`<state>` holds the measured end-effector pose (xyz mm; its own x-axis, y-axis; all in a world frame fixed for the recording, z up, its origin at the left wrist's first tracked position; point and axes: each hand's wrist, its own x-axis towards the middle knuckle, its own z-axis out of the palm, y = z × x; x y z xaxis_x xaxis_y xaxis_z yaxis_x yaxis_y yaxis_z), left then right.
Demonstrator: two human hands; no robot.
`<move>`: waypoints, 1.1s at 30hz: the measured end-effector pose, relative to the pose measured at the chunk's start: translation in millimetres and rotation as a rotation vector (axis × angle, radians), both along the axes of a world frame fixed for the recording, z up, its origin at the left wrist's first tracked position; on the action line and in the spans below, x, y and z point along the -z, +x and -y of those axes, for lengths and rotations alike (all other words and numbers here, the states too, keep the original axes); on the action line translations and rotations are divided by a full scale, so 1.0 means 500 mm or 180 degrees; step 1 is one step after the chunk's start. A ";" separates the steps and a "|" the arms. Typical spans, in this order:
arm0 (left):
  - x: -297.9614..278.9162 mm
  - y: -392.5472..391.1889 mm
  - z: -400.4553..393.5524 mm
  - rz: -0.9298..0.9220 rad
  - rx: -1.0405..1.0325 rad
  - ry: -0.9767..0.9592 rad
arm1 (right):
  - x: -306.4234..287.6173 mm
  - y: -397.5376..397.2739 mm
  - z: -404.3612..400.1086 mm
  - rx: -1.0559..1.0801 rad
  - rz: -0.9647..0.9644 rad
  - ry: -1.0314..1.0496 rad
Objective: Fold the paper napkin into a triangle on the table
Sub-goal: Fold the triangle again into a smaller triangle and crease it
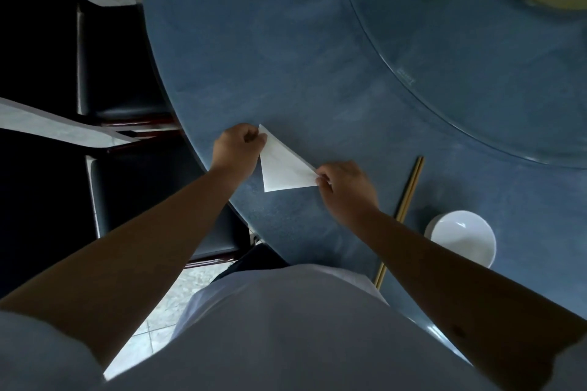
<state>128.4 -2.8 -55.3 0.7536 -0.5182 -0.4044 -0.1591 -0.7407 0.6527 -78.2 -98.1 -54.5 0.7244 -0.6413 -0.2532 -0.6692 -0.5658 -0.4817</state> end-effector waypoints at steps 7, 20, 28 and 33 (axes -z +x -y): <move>-0.004 0.007 0.006 -0.0207 -0.0086 -0.0072 | 0.005 -0.003 0.005 0.0107 -0.0053 0.0198; -0.012 0.028 0.033 -0.0262 -0.0050 -0.0001 | 0.009 -0.004 0.012 -0.0001 -0.0054 0.0308; -0.007 0.031 0.041 -0.0137 -0.0007 0.0118 | 0.012 -0.004 0.014 -0.0003 -0.0098 0.0300; -0.001 0.030 0.038 -0.0048 0.0014 0.0159 | 0.011 -0.005 0.016 0.0062 -0.0037 0.0262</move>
